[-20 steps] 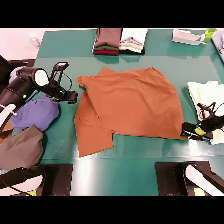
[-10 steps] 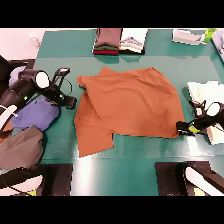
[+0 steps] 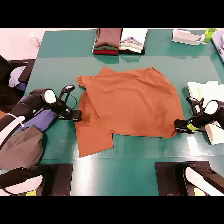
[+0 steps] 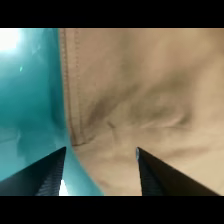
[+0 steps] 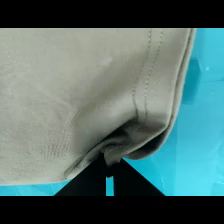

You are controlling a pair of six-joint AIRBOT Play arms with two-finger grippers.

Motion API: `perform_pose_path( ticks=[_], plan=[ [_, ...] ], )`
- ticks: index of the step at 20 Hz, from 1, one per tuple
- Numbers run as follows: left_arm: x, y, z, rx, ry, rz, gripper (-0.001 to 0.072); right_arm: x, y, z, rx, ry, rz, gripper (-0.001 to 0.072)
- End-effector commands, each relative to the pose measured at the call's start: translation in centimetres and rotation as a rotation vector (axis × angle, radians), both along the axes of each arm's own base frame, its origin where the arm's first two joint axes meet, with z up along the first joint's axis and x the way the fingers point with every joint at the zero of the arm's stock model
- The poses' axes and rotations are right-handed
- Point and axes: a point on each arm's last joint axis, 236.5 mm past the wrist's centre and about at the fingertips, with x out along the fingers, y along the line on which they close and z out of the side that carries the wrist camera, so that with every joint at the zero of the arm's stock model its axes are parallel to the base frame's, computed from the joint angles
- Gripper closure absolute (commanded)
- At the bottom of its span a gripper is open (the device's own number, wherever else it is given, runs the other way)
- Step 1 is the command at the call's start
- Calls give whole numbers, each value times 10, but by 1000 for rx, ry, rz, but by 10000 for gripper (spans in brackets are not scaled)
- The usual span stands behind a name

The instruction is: Fold the shirts.

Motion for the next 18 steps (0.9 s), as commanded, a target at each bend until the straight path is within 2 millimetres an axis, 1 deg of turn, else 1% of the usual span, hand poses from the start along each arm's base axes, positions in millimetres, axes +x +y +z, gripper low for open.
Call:
perform_pose_path(
  ticks=[1, 4, 5, 6, 7, 8, 9, 10, 11, 12, 13, 14, 15, 16, 17, 18],
  plan=[
    [-2, -5, -7, -27, 11, 18, 177, 0, 1, 0, 2, 0, 1, 689],
    [-5, -5, -18, -19, 42, 20, 179, -1, 1, 1, 3, 3, 1, 689],
    [-5, -5, -17, -21, 45, 21, 295, -2, 1, 1, 3, 7, 2, 689],
    [-4, -6, -14, -23, 40, 17, 526, 0, 1, 2, 2, 3, 2, 689],
    [0, -7, -8, -25, 22, 1, 679, 4, 0, 5, 0, -10, 2, 689],
    [6, -6, 2, -22, -9, -16, 679, 8, 0, 11, -1, -19, 3, 689],
    [15, -5, 19, -15, -59, -28, 679, 14, -1, 21, -2, -32, 5, 689],
    [25, -2, 40, -4, -121, -35, 679, 22, -2, 32, -5, -50, 7, 689],
    [37, 2, 70, 5, -207, -45, 679, 34, -4, 50, -12, -91, 9, 689],
    [48, 4, 105, 10, -300, -51, 679, 48, -7, 72, -23, -161, 9, 689],
    [57, 9, 144, 17, -403, -55, 679, 64, -9, 100, -39, -250, 9, 689],
    [64, 14, 192, 20, -526, -51, 679, 78, -10, 133, -51, -352, 9, 689],
    [67, 18, 239, 17, -646, -44, 679, 93, -9, 174, -57, -479, 8, 689],
    [64, 24, 293, 6, -778, -31, 680, 102, -11, 217, -80, -600, 8, 689],
    [56, 28, 347, -16, -907, -15, 679, 107, -12, 265, -104, -732, 9, 689],
    [43, 33, 395, -39, -1022, 0, 679, 107, -12, 315, -128, -863, 10, 689]
  ],
)
